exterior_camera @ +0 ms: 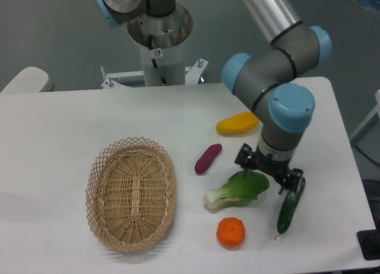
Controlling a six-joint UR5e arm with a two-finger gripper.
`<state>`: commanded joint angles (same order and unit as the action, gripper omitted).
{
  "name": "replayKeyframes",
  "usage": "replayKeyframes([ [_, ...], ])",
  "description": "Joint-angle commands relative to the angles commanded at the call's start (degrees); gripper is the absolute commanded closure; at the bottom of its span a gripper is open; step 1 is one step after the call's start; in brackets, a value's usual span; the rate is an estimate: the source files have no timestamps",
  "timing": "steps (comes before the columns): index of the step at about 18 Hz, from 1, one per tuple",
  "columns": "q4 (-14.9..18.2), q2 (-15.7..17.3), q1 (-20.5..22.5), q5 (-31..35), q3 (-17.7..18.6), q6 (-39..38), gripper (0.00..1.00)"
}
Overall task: Pick up the cucumber from the table
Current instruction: 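Lower the open gripper down onto the green cucumber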
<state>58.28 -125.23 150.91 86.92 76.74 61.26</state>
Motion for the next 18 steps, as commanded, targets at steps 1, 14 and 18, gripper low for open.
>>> replayKeyframes([
  [1, -0.18, -1.32, 0.00, 0.00, -0.88, 0.26, 0.00],
  [14, -7.04, -7.92, 0.17, 3.25, -1.86, 11.07, 0.00],
  [18, -7.92, -8.10, 0.18, 3.52, -0.45, 10.98, 0.00],
])
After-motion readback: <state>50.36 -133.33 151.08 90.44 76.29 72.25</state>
